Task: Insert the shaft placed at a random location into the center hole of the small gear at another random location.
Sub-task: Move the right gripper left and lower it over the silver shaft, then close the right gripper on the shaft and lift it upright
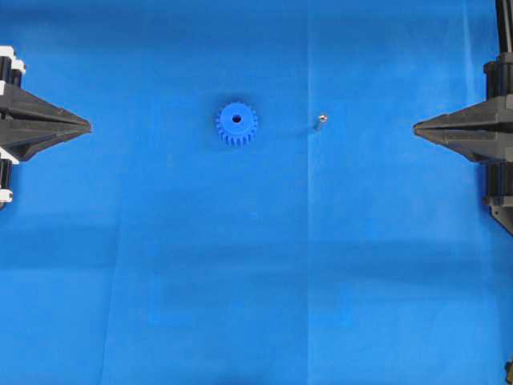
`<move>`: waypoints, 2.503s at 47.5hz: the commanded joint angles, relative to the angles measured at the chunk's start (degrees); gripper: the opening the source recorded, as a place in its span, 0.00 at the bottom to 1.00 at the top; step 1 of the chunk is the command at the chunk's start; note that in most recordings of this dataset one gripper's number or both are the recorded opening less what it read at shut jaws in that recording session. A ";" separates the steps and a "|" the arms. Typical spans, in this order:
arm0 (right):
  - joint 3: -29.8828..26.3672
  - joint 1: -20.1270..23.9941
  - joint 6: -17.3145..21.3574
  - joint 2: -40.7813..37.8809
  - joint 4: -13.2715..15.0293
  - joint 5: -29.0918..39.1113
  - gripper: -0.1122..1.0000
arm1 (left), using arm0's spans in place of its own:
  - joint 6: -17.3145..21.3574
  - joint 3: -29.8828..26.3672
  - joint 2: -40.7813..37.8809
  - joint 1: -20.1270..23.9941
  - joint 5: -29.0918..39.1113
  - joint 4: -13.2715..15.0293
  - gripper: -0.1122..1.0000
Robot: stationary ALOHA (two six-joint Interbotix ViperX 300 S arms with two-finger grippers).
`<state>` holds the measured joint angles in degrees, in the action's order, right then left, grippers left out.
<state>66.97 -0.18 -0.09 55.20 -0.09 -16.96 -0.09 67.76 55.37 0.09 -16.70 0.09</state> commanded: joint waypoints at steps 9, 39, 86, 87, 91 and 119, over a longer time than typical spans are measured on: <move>-0.88 -1.41 0.00 -1.85 0.00 -0.26 0.05 | -0.62 -0.35 0.26 -0.79 0.35 0.00 0.10; 0.00 -9.93 0.35 -29.00 -4.48 -14.50 0.82 | -0.62 0.00 0.35 -0.44 0.35 0.00 0.10; -4.31 -11.07 0.35 -60.12 -12.83 -29.00 0.70 | -0.70 1.05 0.62 0.00 0.44 0.00 0.10; -4.22 -10.99 0.35 -60.03 -12.92 -28.92 0.67 | -0.70 1.05 0.62 0.00 0.44 0.00 0.10; -3.96 -10.99 0.35 -59.94 -12.92 -29.00 0.54 | -0.70 1.05 0.62 0.00 0.44 0.00 0.10; -3.96 -10.99 0.09 -55.81 -12.74 -25.14 0.12 | -0.70 1.05 1.05 0.00 0.44 0.00 0.10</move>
<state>63.37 -11.16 0.26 -3.87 -12.92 -43.42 -0.70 69.43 56.43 -0.09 -16.00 0.09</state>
